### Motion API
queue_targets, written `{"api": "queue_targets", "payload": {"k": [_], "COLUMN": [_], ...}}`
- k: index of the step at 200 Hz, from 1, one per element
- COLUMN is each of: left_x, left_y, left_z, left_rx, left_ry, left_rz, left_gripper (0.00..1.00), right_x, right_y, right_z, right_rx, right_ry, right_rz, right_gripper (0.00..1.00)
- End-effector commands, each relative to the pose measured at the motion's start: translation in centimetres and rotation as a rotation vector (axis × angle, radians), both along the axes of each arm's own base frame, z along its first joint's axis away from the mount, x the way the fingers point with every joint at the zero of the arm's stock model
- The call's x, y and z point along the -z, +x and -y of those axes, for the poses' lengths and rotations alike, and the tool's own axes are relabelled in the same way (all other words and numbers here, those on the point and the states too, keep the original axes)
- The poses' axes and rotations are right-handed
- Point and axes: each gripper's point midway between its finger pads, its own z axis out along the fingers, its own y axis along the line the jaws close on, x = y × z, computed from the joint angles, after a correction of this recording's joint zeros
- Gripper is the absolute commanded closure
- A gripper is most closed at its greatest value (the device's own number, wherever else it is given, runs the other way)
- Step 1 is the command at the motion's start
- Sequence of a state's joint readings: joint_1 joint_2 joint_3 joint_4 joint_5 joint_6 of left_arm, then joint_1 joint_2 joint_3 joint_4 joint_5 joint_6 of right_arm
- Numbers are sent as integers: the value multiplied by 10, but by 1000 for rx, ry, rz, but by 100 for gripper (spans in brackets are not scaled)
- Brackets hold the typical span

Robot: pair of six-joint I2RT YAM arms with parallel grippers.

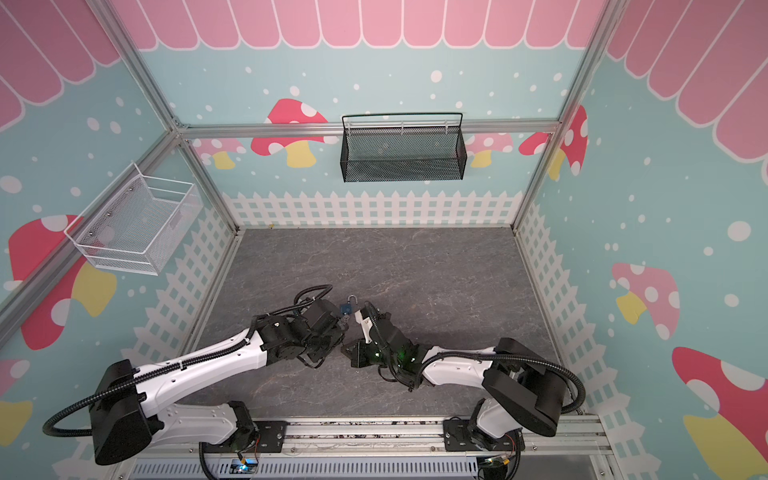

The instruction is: Unlock with the key

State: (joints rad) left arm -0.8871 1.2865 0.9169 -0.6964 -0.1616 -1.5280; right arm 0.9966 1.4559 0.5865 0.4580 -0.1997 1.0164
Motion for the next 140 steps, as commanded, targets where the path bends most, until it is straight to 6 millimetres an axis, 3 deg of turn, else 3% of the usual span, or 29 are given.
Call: {"api": "queue_targets", "payload": {"k": [1, 73, 140], "left_x": [19, 18, 7], "left_y": [-39, -37, -37], "left_z": [-17, -24, -6], "left_rx": [95, 101, 70], "left_ry": [116, 128, -1], "left_rz": [-143, -136, -142], "left_gripper": [100, 100, 100], "right_x": [-39, -26, -32], "right_y": [39, 33, 32], "right_z": [8, 14, 3], "right_rx": [155, 141, 135], "right_ry": [71, 21, -15], "right_rz": [116, 89, 176], "right_gripper": [100, 100, 100]}}
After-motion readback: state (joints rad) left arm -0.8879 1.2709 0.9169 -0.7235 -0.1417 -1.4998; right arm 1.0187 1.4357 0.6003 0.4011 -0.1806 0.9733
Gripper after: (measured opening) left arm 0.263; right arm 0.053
